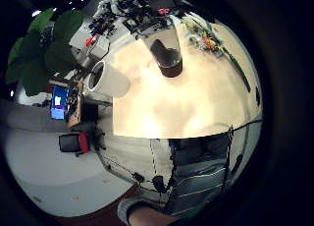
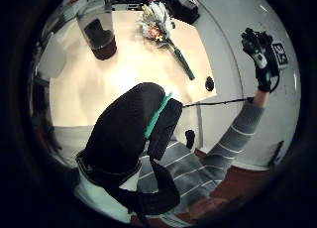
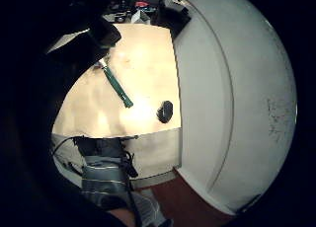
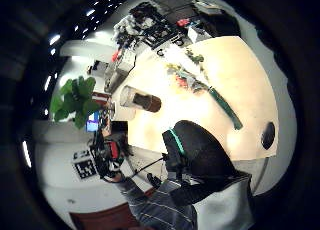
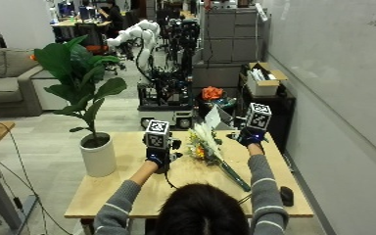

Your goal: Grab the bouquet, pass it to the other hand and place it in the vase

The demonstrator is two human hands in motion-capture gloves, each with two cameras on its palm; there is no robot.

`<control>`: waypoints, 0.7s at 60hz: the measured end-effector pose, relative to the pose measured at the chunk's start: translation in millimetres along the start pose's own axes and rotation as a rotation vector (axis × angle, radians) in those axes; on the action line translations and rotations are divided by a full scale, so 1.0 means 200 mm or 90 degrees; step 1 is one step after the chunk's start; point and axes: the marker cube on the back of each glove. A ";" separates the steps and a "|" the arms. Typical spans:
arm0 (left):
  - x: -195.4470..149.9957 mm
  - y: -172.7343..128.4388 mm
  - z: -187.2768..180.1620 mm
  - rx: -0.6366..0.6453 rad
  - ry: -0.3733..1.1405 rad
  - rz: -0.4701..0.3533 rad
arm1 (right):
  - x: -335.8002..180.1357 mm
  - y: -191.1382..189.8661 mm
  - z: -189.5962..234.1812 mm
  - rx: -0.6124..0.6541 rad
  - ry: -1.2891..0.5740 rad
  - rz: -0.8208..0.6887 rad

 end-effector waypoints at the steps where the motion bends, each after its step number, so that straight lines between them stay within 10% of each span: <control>1: 0.00 0.00 0.01 -0.001 0.000 0.000 | 0.02 -0.01 0.02 -0.008 -0.001 0.006; 12: -0.01 0.01 0.07 -0.018 -0.004 0.012 | 0.21 -0.09 0.31 -0.129 -0.005 0.129; 18: -0.02 -0.01 0.13 -0.040 -0.008 0.015 | 0.25 -0.04 0.38 -0.011 0.002 0.121; 42: -0.07 -0.06 0.28 -0.090 0.033 0.005 | 0.37 -0.08 1.08 -0.157 0.043 0.190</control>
